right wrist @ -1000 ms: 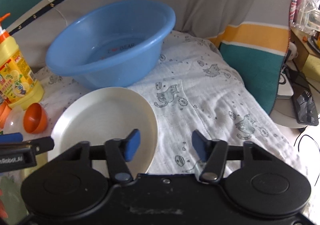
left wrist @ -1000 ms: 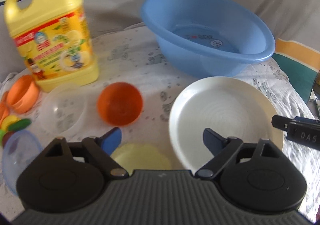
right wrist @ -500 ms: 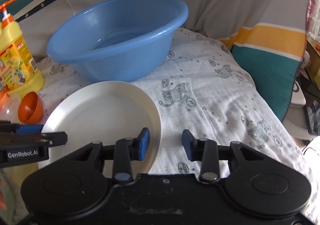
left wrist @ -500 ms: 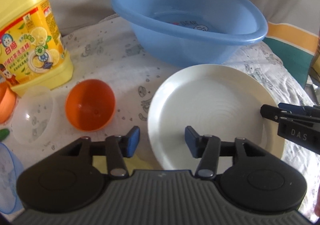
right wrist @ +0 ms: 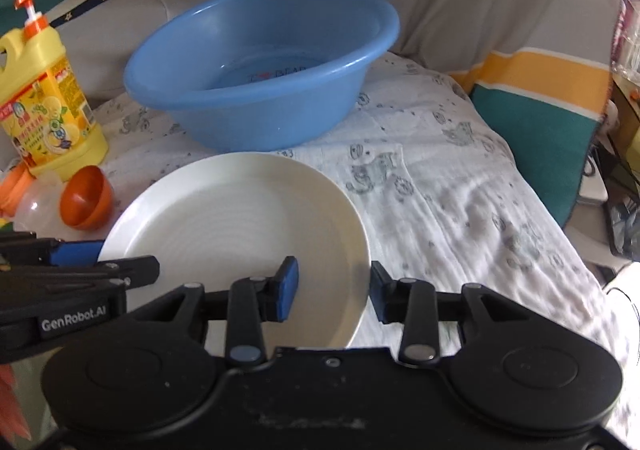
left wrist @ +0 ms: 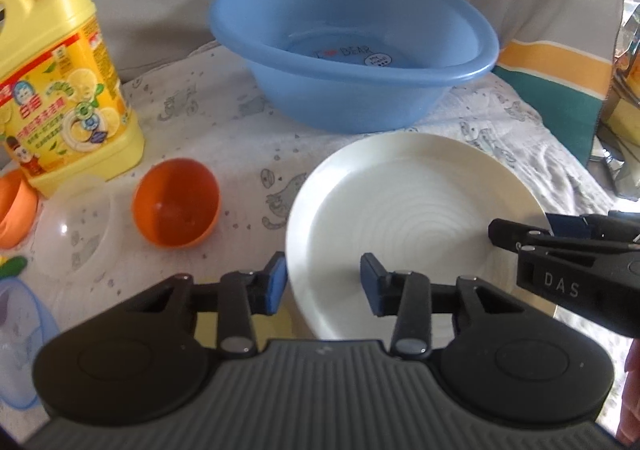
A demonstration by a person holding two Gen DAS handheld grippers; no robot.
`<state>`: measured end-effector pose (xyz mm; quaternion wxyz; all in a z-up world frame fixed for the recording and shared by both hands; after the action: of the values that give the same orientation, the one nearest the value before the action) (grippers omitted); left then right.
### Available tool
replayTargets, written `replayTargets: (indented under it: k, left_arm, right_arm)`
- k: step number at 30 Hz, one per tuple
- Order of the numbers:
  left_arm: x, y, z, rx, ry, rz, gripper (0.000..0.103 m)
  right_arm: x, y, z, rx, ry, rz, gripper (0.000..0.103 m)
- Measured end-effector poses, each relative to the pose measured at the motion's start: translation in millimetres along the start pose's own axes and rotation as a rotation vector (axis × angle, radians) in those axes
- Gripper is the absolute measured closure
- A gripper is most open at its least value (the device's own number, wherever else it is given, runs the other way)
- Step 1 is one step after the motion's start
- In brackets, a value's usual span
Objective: Organize plates and bowls
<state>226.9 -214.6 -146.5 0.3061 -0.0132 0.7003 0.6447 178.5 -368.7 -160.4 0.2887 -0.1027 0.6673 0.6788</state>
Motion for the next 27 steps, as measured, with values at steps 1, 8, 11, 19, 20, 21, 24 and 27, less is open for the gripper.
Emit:
replayTargets:
  k: [1, 8, 11, 19, 20, 21, 24, 27]
  left_arm:
    - [3, 6, 0, 0.001, 0.001, -0.002, 0.065]
    - [29, 58, 9, 0.003, 0.020, -0.021, 0.065]
    - [46, 83, 22, -0.014, 0.036, -0.031, 0.065]
    - [100, 141, 83, -0.079, 0.153, -0.053, 0.065]
    - [108, 148, 92, -0.088, 0.169, -0.055, 0.065]
    - [116, 154, 101, -0.097, 0.186, -0.057, 0.065]
    - [140, 170, 127, -0.118, 0.236, -0.062, 0.065]
    - [167, 182, 153, -0.139, 0.284, -0.060, 0.065]
  right_arm:
    - [3, 7, 2, 0.002, 0.008, -0.004, 0.065]
    - [21, 58, 20, -0.016, 0.046, -0.007, 0.065]
    - [32, 80, 38, -0.040, 0.067, 0.003, 0.065]
    - [63, 127, 115, -0.119, 0.173, 0.009, 0.065]
    - [67, 131, 126, -0.131, 0.186, 0.014, 0.065]
    - [71, 133, 136, -0.144, 0.198, 0.020, 0.065]
    - [86, 144, 172, -0.176, 0.236, 0.035, 0.065]
    - [101, 152, 208, -0.201, 0.284, 0.051, 0.065]
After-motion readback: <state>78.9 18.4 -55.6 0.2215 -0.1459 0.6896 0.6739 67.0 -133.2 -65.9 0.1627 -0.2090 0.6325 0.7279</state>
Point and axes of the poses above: each gripper's, at about its wrist camera, not at the fingertips, and y roughly against the way its jaws point, z to its left, x to its underside, the point moved 6 cm from there along -y, roughly the way its jaws point, and after that the axes turned 9 degrees about z, right-handed, at the moved point
